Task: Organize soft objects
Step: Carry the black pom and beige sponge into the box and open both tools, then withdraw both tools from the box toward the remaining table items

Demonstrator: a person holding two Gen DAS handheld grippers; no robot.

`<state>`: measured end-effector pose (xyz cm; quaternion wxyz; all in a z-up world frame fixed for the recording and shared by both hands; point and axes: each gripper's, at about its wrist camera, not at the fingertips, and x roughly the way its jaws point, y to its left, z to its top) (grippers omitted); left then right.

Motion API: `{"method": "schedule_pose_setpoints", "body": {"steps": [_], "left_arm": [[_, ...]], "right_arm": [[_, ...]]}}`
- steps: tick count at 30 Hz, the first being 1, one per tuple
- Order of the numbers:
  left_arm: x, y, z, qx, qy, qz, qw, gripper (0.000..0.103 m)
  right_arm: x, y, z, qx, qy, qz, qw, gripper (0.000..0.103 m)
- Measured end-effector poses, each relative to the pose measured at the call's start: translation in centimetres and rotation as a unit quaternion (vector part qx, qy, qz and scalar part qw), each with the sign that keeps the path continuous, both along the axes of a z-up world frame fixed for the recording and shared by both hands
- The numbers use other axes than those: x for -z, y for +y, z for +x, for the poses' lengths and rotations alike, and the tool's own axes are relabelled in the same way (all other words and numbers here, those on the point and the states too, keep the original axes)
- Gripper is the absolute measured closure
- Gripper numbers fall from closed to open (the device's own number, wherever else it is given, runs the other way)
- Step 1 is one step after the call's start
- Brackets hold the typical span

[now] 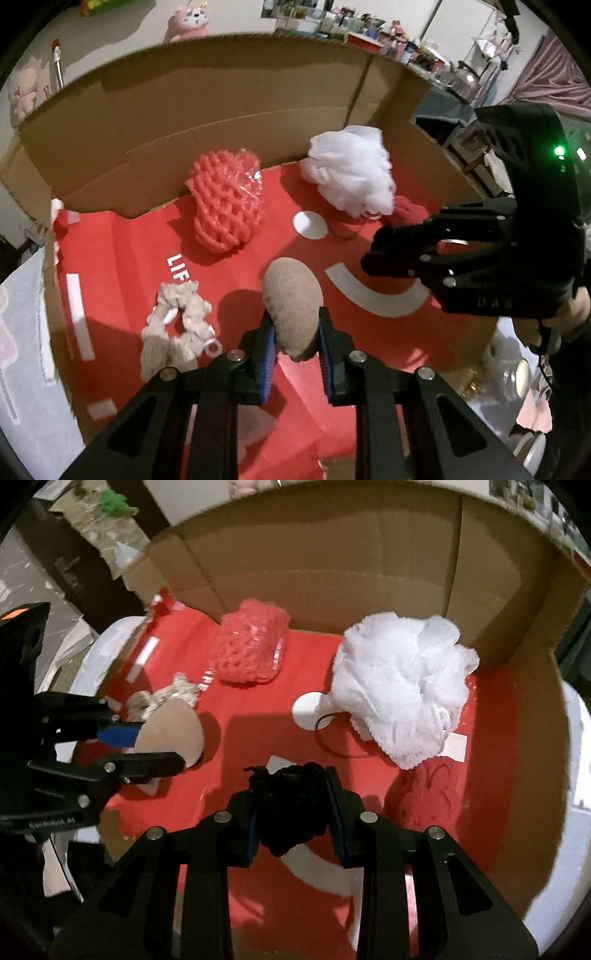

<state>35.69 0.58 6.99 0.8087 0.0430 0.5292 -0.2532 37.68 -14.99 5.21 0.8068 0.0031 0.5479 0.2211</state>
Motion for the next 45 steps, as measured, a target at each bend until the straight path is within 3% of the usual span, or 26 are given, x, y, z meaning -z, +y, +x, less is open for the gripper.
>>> {"method": "schedule_pose_setpoints", "body": {"steps": [18, 24, 26, 28, 30, 33, 35, 39, 42, 45], "left_arm": [[1.7, 0.0, 1.9, -0.016, 0.015, 0.013, 0.9997, 0.073], [2.2, -0.5, 2.1, -0.019, 0.010, 0.020, 0.9996, 0.064], [2.5, -0.8, 2.2, -0.020, 0.011, 0.020, 0.9995, 0.062], [2.5, -0.7, 2.2, -0.023, 0.011, 0.021, 0.9995, 0.061], [2.6, -0.6, 2.3, -0.026, 0.010, 0.019, 0.9994, 0.061], [2.1, -0.1, 2.0, -0.031, 0.005, 0.012, 0.9994, 0.054], [1.6, 0.2, 1.6, -0.036, -0.001, 0.009, 0.9993, 0.041], [0.5, 0.8, 0.4, -0.043, -0.012, 0.005, 0.9990, 0.036], [-0.6, 1.2, -0.9, -0.051, -0.022, -0.008, 0.9984, 0.031], [-2.0, 1.4, -2.7, -0.060, -0.041, -0.018, 0.9972, 0.022]], "right_arm": [[1.4, 0.5, 1.3, 0.009, 0.008, -0.045, 0.999, 0.074], [0.8, 1.1, 1.1, 0.008, 0.005, -0.047, 0.999, 0.071], [0.9, 1.1, 1.3, 0.008, 0.005, -0.047, 0.999, 0.064], [1.1, 1.0, 1.4, 0.010, 0.000, -0.051, 0.999, 0.045], [1.3, 1.7, 1.4, 0.009, -0.007, -0.057, 0.998, 0.044], [1.2, 1.4, 1.1, 0.012, -0.012, -0.062, 0.998, 0.044], [0.8, 1.1, 1.0, 0.013, -0.019, -0.061, 0.998, 0.044], [-0.7, 0.7, 0.2, 0.020, -0.035, -0.058, 0.998, 0.043], [-2.3, 0.2, -0.8, 0.030, -0.050, -0.057, 0.997, 0.037], [-4.2, -0.2, -2.2, 0.038, -0.069, -0.052, 0.995, 0.036]]}}
